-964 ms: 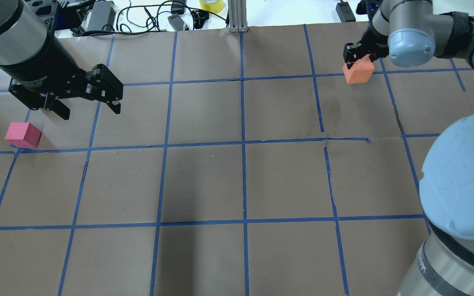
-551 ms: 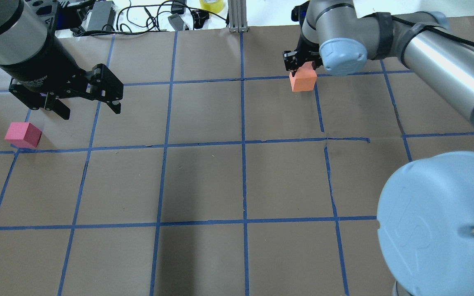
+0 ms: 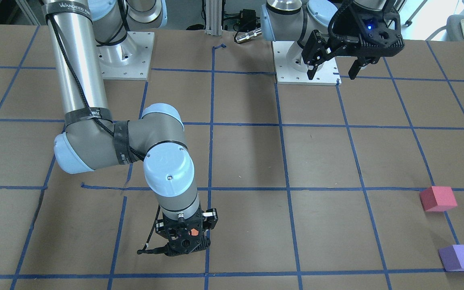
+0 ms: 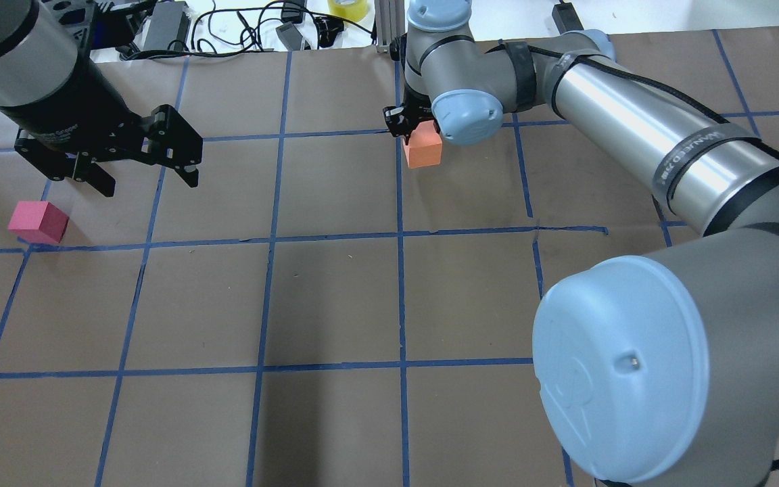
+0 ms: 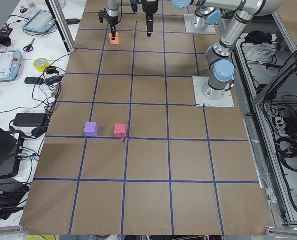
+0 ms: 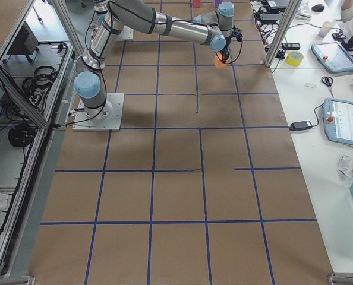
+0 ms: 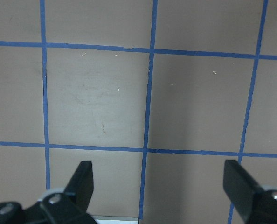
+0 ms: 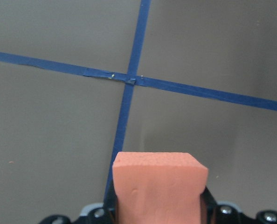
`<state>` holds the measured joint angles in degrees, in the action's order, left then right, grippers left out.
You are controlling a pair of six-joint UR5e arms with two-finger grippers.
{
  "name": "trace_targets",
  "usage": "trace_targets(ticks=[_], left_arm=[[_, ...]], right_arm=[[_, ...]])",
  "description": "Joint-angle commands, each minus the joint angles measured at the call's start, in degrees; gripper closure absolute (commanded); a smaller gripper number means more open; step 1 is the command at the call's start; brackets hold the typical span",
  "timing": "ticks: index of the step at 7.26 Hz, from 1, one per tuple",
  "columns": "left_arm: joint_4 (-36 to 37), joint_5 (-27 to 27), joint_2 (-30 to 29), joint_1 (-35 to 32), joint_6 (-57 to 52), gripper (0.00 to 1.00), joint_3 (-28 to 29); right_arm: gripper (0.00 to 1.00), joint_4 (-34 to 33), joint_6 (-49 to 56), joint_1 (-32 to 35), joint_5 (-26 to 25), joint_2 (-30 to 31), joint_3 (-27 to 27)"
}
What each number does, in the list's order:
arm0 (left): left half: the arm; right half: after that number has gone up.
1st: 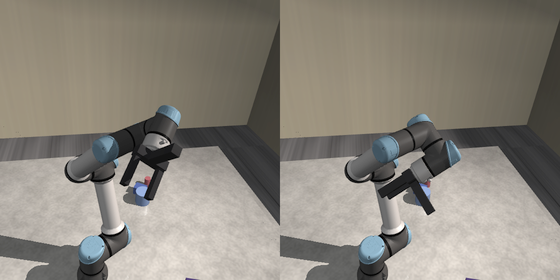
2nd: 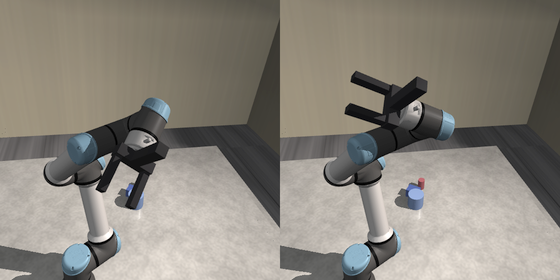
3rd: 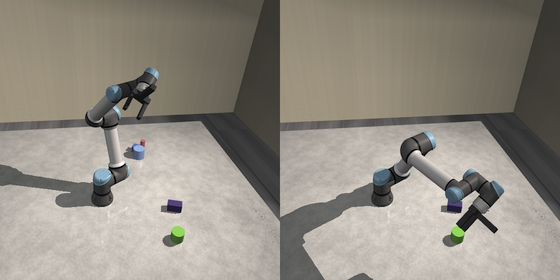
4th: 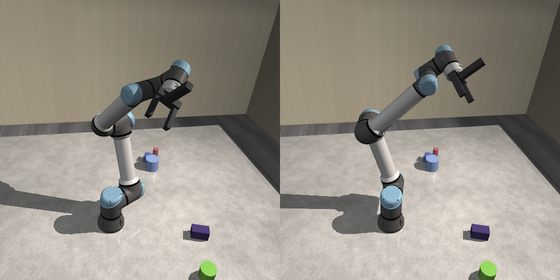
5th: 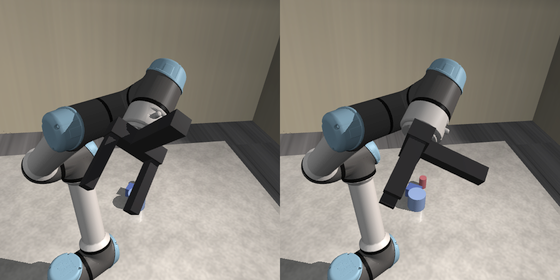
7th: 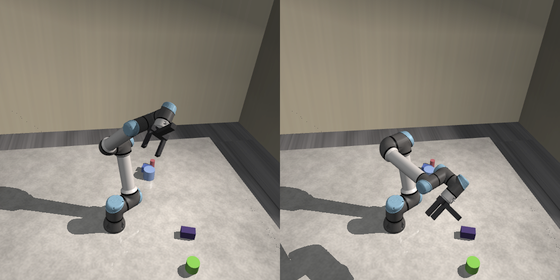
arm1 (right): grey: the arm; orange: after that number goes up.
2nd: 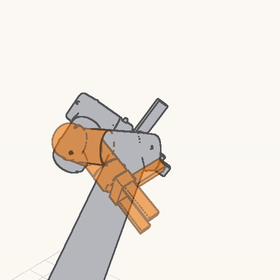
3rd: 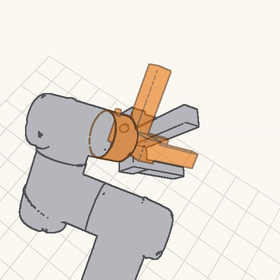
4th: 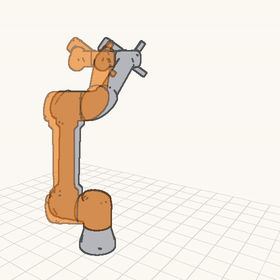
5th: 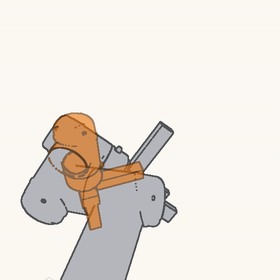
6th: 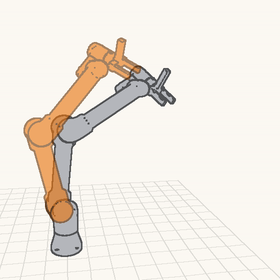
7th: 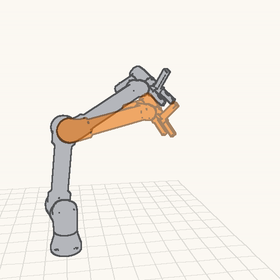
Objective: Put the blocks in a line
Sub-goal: 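Carry the orange cube toward the table center and set it down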
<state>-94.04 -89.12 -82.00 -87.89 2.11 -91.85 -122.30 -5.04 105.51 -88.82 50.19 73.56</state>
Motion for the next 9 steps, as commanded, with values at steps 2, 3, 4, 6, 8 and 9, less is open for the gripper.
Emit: trace_targets(ticks=[2, 3, 4, 6, 8, 9], left_arm=[[-0.1, 0.0, 0.0, -0.1, 0.0, 0.00, -0.1], [0.0, 0.0, 0.0, 0.0, 0.0, 0.00, 0.0], [0.0, 0.0, 0.0, -0.1, 0.0, 0.00, 0.0], [0.0, 0.0, 0.0, -0.1, 0.0, 0.00, 0.0], [0.0, 0.0, 0.0, 0.0, 0.0, 0.00, 0.0], [0.0, 0.0, 0.0, 0.0, 0.0, 0.00, -0.1]], right_arm=[[1.00, -0.2, -4.2, 3.6, 0.0, -3.2, -2.5], [1.00, -0.2, -5.2, 3.7, 0.0, -3.4, -2.6], [1.00, -0.2, -5.8, 4.8, 0.0, -3.4, -2.6], [0.81, -0.3, -8.2, 5.9, 0.0, -4.5, -2.6], [0.00, -0.2, -8.1, 5.8, -0.8, -3.9, -2.6], [0.00, -0.2, -8.3, 5.8, -0.7, -3.1, -2.7]])
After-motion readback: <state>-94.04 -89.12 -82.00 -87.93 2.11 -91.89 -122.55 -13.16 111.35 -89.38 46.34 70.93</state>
